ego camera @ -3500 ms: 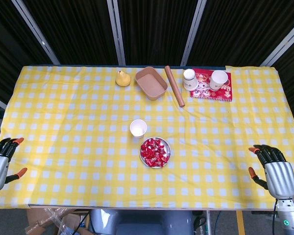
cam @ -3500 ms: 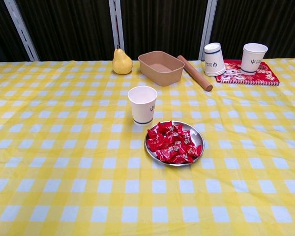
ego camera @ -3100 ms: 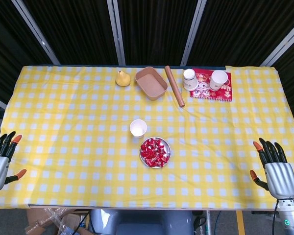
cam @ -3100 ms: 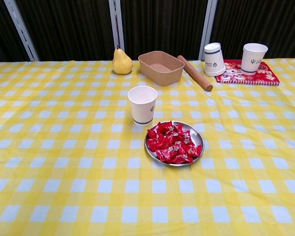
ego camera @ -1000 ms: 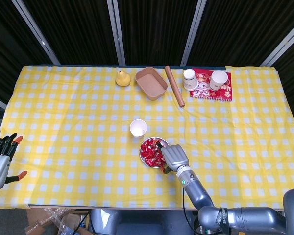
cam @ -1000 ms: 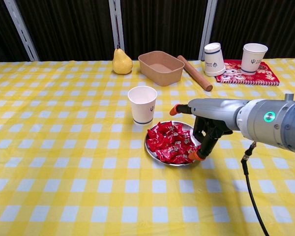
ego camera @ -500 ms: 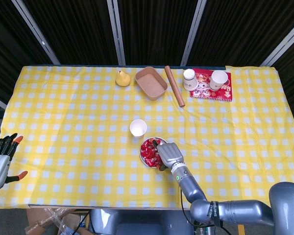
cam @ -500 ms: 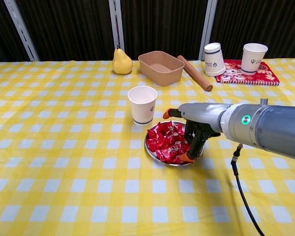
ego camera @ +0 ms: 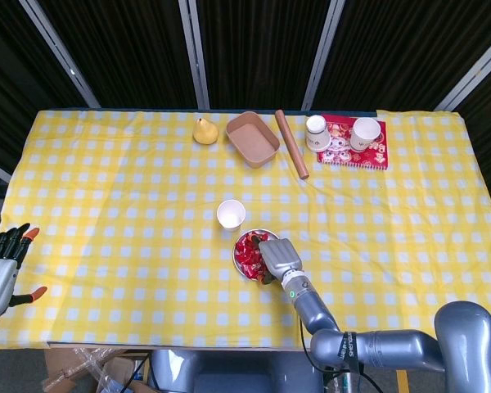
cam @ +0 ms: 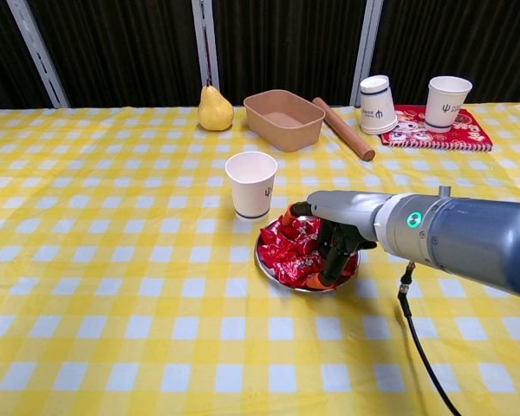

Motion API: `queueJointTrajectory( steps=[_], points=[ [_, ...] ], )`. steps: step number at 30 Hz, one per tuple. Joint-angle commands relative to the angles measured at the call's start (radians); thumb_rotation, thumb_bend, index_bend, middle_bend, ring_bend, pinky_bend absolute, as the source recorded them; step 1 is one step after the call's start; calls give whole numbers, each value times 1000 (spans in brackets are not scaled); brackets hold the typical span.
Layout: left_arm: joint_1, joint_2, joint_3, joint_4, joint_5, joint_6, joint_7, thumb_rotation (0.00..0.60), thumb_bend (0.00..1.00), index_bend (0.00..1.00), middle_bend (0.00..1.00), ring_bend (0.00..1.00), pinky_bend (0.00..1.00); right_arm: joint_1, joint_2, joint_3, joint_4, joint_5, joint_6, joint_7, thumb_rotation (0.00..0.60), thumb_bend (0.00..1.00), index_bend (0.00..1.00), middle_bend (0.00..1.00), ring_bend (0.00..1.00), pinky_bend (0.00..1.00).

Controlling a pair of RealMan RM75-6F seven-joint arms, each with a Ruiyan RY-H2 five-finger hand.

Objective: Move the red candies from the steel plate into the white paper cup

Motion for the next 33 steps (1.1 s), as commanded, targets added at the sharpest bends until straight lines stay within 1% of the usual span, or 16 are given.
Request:
queueJointTrajectory(
  steps=[1,5,13,17,19,24,27,33],
  points=[
    [-1,1,0,-1,-1,-1,0,600,8,0,0,0,0,7,-9,0,14,2,-5,11,600,322,165,833,900,897],
    [-1,1,0,-2,-3,-3,-1,600,8,0,0,0,0,13,-18,-4,32,3,-11,24,600,323,173,833,900,897],
    [-2,3,1,-5,-7,-7,-2,600,9,0,0,0,0,20,-27,-18,53,5,-15,40,600,322,228,833,900,897],
    [-3,3,1,-6,-7,-8,-3,600,8,0,0,0,0,22,-29,-24,57,7,-19,50,600,327,306,834,900,897],
    [-3,3,1,-7,-7,-8,-4,600,8,0,0,0,0,22,-29,-26,58,6,-20,55,600,345,355,834,902,897],
    [-3,4,2,-8,-8,-9,-6,600,8,0,0,0,0,25,-28,-30,57,4,-25,65,600,438,472,841,912,897],
    [-3,5,2,-8,-8,-9,-6,600,8,0,0,0,0,24,-29,-32,58,2,-29,76,600,472,531,847,917,897],
    [-3,6,2,-9,-8,-8,-8,600,9,0,0,0,0,16,-34,-34,66,-15,-39,110,600,516,610,860,927,900]
  ],
)
